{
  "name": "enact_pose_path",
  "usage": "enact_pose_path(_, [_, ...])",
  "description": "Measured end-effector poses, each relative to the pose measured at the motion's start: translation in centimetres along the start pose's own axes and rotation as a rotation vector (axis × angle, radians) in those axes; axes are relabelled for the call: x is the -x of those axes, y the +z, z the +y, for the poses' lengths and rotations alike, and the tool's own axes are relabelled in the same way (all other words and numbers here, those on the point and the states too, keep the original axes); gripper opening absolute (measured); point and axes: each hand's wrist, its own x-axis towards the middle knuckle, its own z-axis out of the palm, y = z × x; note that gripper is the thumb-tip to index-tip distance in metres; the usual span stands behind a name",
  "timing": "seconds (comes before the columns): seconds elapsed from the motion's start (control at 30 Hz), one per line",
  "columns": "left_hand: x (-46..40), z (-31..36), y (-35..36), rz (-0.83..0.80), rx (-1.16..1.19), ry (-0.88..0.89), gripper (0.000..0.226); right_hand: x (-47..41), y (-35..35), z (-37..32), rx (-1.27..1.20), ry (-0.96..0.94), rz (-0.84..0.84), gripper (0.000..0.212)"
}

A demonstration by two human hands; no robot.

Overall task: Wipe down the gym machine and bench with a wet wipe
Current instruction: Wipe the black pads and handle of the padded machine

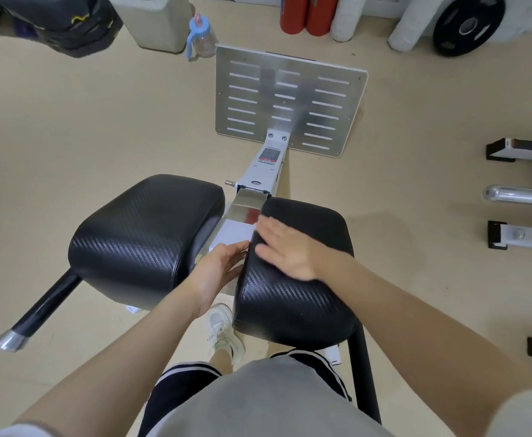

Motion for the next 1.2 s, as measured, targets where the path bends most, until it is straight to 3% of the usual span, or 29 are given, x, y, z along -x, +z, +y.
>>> enact_pose_path(0.1, [0.4,0.0,-0.2,-0.003,0.022,-0.017,0.016,-2.3,-1.7,1.2,-0.105,0.156,-0.047,0.054])
enact_pose_path(0.17, [0.8,0.0,-0.6,0.005,0.044,-0.026,0.015,-2.4,-1.6,1.1,-0.09,0.165,-0.054,0.053])
enact_pose_path(0.3, [1.8,-0.6,-1.2,-0.029,0.01,-0.025,0.032,1.1,0.4,-0.8,-0.058,0.034,0.109,0.057])
enact_pose_path(0.4, [2.4,-0.8,-1.1,-0.104,-0.026,-0.006,0.023,5.2,2.8,-3.0,0.003,-0.077,0.285,0.054])
enact_pose_path(0.5, [2.8,-0.9,-1.4,-0.148,-0.051,-0.002,0.016,7.5,5.2,-4.0,0.147,-0.092,0.325,0.061])
enact_pose_path(0.57, [3.0,-1.2,-2.1,-0.174,-0.078,0.005,0.017,8.0,6.0,-3.2,0.153,-0.016,0.375,0.064])
enact_pose_path(0.73, [3.9,-2.4,-3.7,-0.317,-0.209,-0.006,0.044,8.2,8.5,-2.7,0.081,0.493,0.647,0.063])
enact_pose_path(0.93, [4.6,-3.8,-4.8,-0.395,-0.202,0.041,0.036,3.9,14.6,-10.7,0.098,0.42,0.84,0.068])
enact_pose_path(1.07, [4.2,-4.7,-5.4,-0.35,-0.27,0.1,0.033,2.5,17.0,-11.3,0.177,0.372,0.927,0.066])
enact_pose_path(1.13, [3.9,-5.1,-5.6,-0.36,-0.283,0.111,0.041,3.6,18.0,-9.1,0.185,0.45,0.977,0.069])
enact_pose_path(1.2, [3.9,-5.4,-5.4,-0.372,-0.316,0.115,0.046,5.8,19.1,-6.5,0.143,0.654,1.03,0.071])
